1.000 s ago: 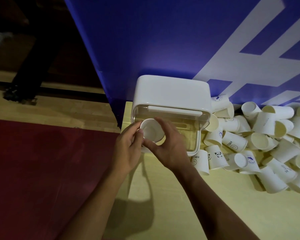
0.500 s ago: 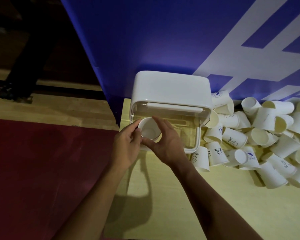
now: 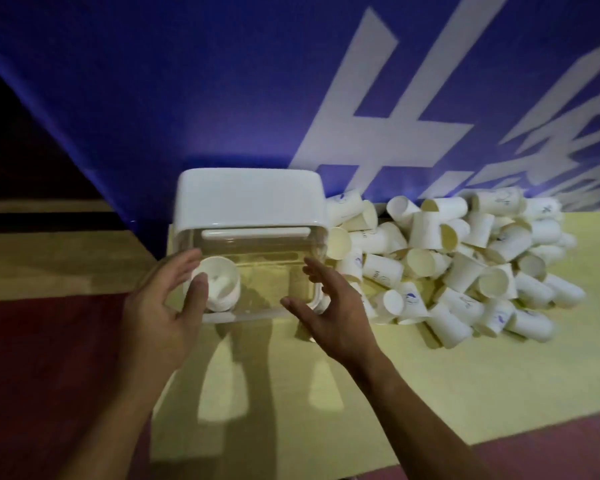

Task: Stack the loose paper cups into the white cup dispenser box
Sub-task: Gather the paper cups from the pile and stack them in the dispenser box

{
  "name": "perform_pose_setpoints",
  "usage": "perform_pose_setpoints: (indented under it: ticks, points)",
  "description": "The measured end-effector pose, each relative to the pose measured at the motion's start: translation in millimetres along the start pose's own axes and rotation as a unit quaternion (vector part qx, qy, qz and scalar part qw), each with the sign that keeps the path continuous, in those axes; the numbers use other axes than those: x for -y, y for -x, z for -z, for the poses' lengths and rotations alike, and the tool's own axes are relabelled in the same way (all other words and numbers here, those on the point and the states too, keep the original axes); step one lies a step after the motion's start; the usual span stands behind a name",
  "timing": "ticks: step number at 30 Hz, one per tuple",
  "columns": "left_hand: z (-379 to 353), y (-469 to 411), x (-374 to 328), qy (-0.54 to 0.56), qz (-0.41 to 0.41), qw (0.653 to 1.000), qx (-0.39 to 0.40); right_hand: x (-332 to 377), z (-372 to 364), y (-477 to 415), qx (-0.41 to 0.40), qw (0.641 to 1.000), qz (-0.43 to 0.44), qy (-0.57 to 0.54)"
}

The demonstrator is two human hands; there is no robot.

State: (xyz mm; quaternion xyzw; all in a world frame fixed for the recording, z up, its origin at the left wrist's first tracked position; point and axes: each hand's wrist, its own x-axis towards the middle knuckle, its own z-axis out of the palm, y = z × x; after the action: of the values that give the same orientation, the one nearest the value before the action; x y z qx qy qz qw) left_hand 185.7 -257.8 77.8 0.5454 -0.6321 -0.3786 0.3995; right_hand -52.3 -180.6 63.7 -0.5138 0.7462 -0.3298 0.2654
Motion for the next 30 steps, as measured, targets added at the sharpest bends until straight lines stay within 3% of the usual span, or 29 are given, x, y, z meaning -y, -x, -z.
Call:
perform_pose_setpoints:
  ticks: [7, 16, 23, 30]
  points:
    - [-106, -11, -87, -0.014, -0.093, 0.989, 0.115, -72, 106, 20, -0.090, 0.993, -0.071, -0.006]
    - [-320, 25, -154, -0.043, -0.127, 0.961, 0.240, -204, 237, 48, -0.147, 0.977, -0.144, -0.058]
    - [-471, 56, -164, -0.168, -0.046, 0.945, 0.276, -297, 314, 51, -0.148, 0.971, -0.172, -0.078]
    - [-545, 64, -148, -0.271, 0.011, 0.932, 0.242, -349, 355, 45, -0.142, 0.969, -0.183, -0.085]
